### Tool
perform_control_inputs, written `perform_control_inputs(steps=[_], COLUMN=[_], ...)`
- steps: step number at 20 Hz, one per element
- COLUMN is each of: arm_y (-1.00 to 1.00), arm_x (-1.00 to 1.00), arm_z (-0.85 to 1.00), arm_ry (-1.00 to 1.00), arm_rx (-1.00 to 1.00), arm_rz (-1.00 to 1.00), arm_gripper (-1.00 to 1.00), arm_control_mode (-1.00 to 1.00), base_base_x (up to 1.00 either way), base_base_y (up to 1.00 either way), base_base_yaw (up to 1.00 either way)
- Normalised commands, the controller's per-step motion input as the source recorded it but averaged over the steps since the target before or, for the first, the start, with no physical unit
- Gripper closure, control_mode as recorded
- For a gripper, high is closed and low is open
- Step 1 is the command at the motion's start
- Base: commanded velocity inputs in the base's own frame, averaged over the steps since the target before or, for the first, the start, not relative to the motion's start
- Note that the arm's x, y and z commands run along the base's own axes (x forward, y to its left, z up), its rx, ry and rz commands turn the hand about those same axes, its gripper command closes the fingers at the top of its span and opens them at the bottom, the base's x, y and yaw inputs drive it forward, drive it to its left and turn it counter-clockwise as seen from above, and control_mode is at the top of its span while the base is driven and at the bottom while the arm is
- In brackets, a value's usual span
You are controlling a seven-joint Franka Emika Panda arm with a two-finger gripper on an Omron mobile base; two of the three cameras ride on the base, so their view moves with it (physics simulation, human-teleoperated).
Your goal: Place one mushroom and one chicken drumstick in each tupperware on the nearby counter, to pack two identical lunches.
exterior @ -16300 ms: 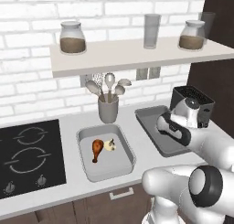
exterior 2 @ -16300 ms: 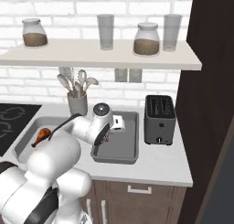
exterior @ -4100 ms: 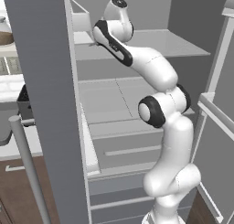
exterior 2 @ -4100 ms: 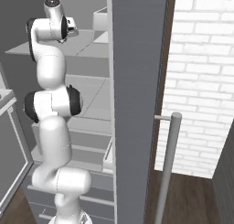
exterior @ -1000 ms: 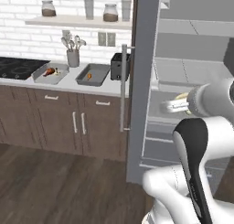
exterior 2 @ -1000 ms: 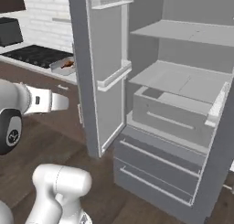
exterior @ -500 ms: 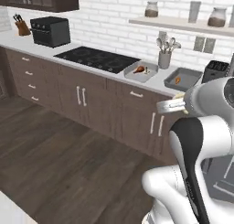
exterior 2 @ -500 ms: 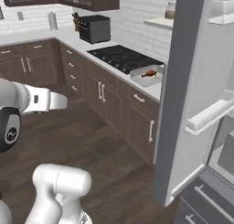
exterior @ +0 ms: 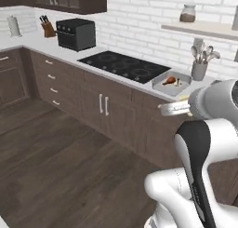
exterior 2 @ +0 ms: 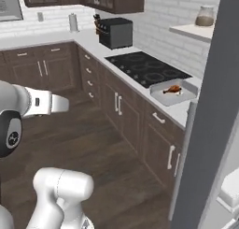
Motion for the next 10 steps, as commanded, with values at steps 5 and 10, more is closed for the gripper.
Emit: perform_control_inputs(steps=[5,10], arm_y=[0.0,0.0], arm_x=[0.0,0.0], arm_z=[0.0,0.0], arm_ry=[0.0,0.0], arm_rx=[0.0,0.0], arm_rz=[0.0,0.0], arm_gripper=[1.0,1.0], arm_control_mode=[1.0,1.0], base_base_x=[1.0,0.93], base_base_y=[0.1,-0.02], base_base_yaw=[-0.21,-0.59])
